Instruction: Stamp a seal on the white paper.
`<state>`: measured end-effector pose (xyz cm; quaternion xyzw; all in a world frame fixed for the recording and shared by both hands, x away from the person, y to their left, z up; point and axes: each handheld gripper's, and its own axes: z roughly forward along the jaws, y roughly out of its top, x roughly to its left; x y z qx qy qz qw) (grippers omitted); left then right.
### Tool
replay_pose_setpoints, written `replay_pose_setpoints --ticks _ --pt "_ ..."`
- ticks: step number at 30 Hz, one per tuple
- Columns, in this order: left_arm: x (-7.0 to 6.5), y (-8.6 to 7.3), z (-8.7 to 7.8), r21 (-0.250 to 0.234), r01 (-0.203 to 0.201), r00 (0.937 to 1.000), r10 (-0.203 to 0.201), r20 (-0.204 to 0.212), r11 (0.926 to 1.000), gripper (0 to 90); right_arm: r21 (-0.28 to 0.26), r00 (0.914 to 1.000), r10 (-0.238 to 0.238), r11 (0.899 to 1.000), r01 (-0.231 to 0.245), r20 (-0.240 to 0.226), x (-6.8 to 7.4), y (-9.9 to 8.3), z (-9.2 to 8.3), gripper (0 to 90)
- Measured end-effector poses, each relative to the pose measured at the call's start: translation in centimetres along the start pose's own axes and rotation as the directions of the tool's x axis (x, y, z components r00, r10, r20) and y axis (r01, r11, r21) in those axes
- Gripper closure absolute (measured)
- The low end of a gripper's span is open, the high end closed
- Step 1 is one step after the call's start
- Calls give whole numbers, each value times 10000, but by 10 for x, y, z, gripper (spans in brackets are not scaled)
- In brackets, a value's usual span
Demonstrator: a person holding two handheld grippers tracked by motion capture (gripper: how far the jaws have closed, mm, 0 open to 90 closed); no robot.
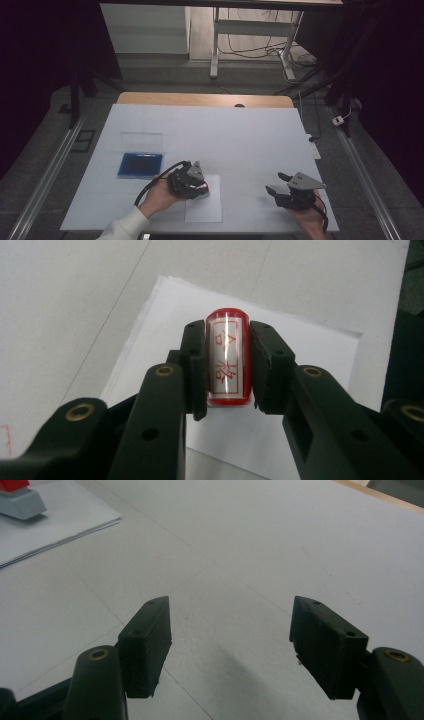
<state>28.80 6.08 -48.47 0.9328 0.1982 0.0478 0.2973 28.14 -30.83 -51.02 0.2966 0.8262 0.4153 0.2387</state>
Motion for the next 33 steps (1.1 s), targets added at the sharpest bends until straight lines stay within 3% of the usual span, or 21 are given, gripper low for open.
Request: replay_pose_setpoints --ticks 29,33 --pt "-1 3 7 209 -9 10000 8 51 9998 709 6 10000 -6 10000 6 4 0 0 0 324" --pt "-2 4 9 436 -65 10000 66 -17 9990 709 18 10000 -23 10000 23 -29 1 0 0 324"
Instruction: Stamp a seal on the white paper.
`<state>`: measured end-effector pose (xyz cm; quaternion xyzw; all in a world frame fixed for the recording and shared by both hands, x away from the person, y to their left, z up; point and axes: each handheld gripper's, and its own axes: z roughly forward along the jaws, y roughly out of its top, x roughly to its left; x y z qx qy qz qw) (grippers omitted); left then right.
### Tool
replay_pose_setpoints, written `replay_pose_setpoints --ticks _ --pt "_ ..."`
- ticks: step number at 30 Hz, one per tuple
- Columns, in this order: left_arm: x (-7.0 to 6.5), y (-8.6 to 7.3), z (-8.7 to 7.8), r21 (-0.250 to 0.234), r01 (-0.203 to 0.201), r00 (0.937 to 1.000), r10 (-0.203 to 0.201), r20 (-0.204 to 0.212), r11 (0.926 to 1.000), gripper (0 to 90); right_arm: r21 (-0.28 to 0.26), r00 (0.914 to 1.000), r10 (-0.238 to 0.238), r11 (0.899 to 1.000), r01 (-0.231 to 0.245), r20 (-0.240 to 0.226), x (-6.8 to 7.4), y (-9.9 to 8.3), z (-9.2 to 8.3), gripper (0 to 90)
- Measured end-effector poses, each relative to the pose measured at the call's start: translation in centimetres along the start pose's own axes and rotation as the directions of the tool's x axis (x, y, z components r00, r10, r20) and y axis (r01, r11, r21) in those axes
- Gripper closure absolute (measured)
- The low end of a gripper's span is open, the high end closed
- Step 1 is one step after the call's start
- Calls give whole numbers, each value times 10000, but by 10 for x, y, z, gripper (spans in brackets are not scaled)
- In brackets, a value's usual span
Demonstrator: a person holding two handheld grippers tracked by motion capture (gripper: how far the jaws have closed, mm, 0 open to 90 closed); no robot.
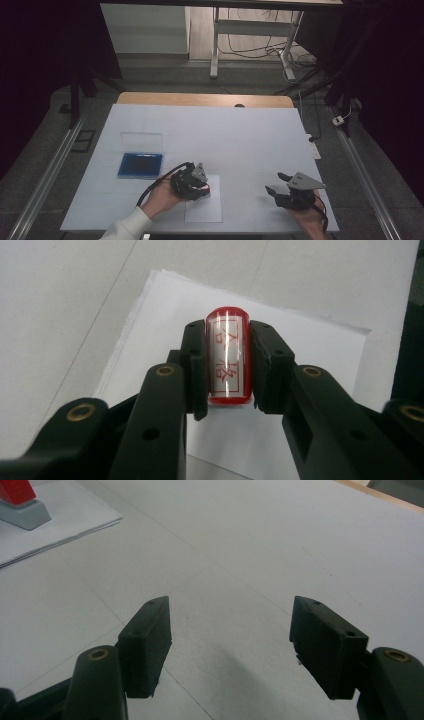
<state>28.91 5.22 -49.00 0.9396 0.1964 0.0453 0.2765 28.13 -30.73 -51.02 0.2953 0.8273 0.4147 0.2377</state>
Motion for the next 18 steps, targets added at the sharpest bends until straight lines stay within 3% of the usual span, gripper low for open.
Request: replay_pose_setpoints --ticks 18 --pt "-2 2 3 286 -96 9998 101 -176 9995 713 9 10000 -30 10000 30 -15 2 1 1 324"
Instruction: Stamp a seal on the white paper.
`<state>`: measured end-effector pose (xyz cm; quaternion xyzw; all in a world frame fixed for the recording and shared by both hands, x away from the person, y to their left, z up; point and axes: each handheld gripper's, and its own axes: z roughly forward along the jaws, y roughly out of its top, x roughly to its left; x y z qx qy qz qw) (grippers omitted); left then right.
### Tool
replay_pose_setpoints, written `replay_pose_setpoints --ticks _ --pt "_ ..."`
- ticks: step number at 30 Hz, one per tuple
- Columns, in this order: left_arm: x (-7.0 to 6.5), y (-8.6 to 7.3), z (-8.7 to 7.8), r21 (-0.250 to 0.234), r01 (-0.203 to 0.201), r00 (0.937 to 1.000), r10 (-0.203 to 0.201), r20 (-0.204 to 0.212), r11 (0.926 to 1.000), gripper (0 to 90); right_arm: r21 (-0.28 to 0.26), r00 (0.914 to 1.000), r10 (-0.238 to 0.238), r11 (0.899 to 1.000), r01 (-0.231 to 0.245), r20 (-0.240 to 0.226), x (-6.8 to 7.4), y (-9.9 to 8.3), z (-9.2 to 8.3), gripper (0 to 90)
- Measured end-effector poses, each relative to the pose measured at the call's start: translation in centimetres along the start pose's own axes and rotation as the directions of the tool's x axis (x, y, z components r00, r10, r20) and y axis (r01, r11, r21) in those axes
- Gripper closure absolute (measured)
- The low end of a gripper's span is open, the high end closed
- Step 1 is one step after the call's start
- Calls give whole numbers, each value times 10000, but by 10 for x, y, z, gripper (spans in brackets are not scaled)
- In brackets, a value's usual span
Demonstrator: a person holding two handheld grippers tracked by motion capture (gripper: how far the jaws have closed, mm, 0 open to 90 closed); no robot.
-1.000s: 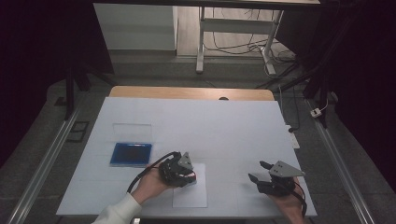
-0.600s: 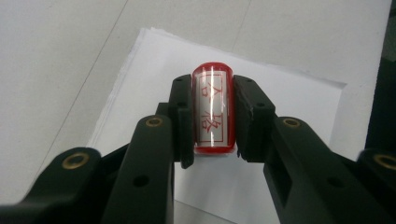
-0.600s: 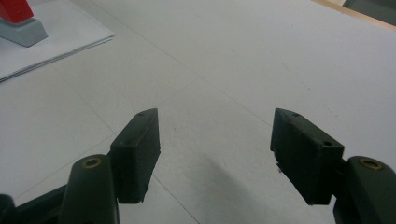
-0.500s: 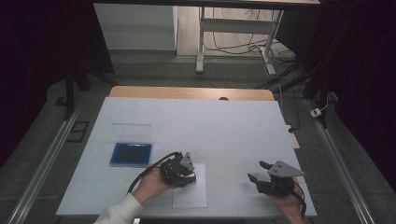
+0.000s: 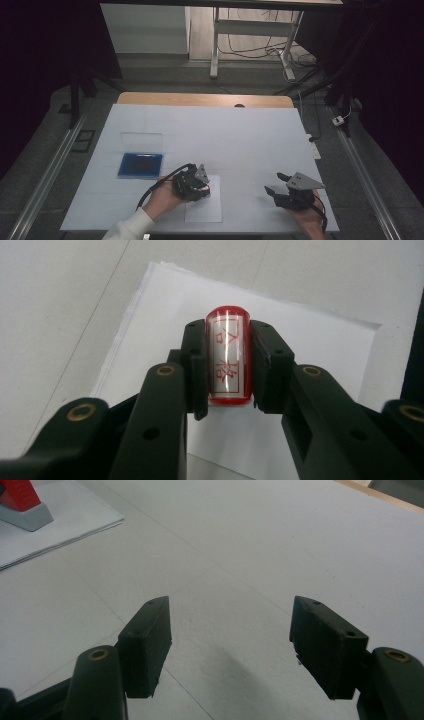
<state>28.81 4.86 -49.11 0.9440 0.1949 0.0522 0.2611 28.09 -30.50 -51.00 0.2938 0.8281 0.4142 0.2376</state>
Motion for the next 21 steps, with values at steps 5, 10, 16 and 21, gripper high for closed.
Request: replay_pose_setpoints --ticks 5,10,16,21 --pt "-1 0 0 20 -27 10000 27 -60 10000 714 11 10000 -19 10000 19 13 0 0 0 324" --pt "-1 0 0 12 -49 10000 49 -73 10000 714 3 10000 -55 10000 55 76 0 1 0 324" --pt "-2 -1 1 -12 -75 9999 75 -109 10000 714 9 10000 -44 10000 44 21 1 1 0 324" --pt "-2 -2 1 -106 -65 9999 64 -120 9999 714 -33 10000 -65 10000 65 40 1 1 0 324"
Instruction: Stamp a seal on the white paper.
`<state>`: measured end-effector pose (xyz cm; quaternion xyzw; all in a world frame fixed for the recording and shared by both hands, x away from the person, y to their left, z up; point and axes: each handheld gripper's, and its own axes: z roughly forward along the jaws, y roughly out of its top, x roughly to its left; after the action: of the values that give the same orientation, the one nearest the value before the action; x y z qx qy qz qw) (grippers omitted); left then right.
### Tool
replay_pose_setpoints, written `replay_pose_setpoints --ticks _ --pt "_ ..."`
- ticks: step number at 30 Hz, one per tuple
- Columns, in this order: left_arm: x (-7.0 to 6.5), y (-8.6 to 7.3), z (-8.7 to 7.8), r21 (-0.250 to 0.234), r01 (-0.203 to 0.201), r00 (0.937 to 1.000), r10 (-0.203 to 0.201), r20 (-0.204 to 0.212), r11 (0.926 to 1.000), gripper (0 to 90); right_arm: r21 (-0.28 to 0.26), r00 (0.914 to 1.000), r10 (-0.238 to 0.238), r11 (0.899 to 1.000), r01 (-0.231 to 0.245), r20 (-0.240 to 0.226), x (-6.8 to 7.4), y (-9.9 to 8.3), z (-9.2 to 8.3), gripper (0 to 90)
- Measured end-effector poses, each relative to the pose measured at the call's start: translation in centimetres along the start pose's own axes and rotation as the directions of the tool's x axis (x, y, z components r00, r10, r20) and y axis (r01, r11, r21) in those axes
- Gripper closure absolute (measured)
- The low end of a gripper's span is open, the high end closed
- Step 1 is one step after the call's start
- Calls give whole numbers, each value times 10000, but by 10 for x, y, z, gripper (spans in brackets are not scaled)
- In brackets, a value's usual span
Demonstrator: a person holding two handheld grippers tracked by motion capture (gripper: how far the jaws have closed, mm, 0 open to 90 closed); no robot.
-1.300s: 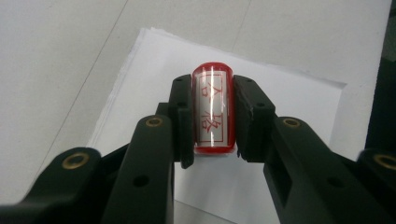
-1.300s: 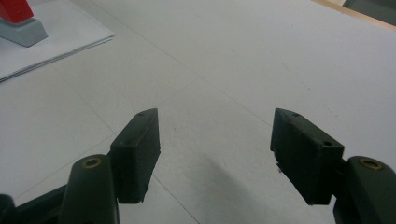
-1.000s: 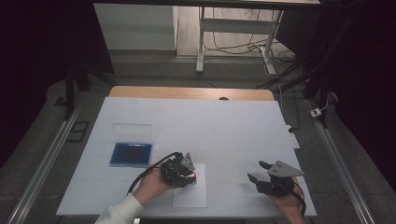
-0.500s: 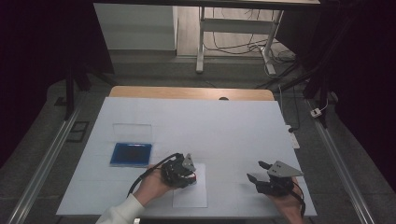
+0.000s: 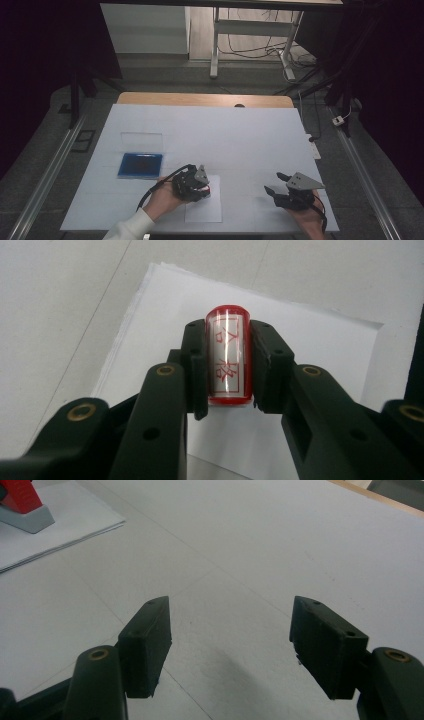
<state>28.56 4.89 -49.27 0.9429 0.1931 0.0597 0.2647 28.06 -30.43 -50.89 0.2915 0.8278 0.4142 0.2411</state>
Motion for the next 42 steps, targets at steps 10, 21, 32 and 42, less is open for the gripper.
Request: replay_pose_setpoints --ticks 10,21,32,42 --pt "-1 0 0 -8 -21 10000 21 -77 10000 713 -20 10000 -29 10000 29 8 0 0 -1 324" --pt "-4 0 -4 -321 -16 9996 7 -280 9995 706 -24 10000 -8 10000 8 59 0 0 -1 324" --pt "-1 0 -21 -1047 157 9999 -164 -54 9944 704 -52 9999 38 10000 -38 166 -2 0 -3 324" --pt "6 -4 -48 -1963 601 9982 -581 164 9787 703 -71 9999 24 10000 -23 122 -2 0 -4 324"
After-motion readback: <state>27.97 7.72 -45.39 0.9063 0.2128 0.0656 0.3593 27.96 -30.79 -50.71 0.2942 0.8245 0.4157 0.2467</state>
